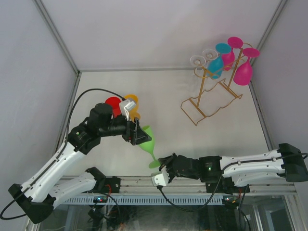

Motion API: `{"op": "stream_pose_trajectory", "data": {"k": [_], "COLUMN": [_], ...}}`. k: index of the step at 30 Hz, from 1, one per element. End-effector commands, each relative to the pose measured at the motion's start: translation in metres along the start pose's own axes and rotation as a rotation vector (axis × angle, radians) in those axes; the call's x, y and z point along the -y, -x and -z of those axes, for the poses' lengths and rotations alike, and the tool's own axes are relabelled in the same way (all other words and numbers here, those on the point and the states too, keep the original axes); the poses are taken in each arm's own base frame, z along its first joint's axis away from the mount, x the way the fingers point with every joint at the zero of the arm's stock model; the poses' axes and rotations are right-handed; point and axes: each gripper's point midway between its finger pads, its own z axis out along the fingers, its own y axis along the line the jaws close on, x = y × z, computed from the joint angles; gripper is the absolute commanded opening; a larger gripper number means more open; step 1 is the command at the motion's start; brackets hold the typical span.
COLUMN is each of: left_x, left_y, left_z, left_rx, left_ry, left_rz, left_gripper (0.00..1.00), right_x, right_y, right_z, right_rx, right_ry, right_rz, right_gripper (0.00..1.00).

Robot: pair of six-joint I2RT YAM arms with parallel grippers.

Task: Take the wine glass off the wine glass rack
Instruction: Place the wine glass at the center of the board.

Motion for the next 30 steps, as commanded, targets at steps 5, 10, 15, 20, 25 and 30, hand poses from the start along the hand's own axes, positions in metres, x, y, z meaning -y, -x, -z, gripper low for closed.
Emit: {"op": "stream_pose_trajectory", "data": {"k": [5, 10, 15, 20, 25, 30], "left_x": [0.038, 0.048, 0.049, 0.050, 0.049, 0.050], "left_y": [0.008, 0.001, -0.006, -0.007, -0.007, -0.006], "left_z": [0.018, 0.021, 0.024, 0.027, 0.027, 0.028], "left_rx": [-0.029, -0.053, -0.076, -0.080, -0.076, -0.072], "left_ry": [-0.165, -0.231, -0.238, -0.239, -0.233, -0.233], "left_rz": [-0.132, -0.152, -0.164, -0.174, -0.177, -0.180], "left_gripper": [0.74, 0.64, 0.55, 0.44, 0.37, 0.26], "right_x": [0.009, 0.008, 0.009, 0.010, 0.013, 0.017], "right_y": [0.000, -0.007, -0.012, -0.017, -0.018, -0.021], "right_z": [0.003, 0.002, 0.001, 0.001, 0.002, 0.002], "right_rx": [-0.001, -0.029, -0.051, -0.071, -0.071, -0.089], "right_ry": [-0.037, -0.036, -0.042, -0.049, -0.058, -0.079], "right_rz": [0.051, 0.042, 0.015, 0.010, 0.009, 0.006], "right_gripper": [0.00, 0.00, 0.00, 0.00, 0.00, 0.00]}}
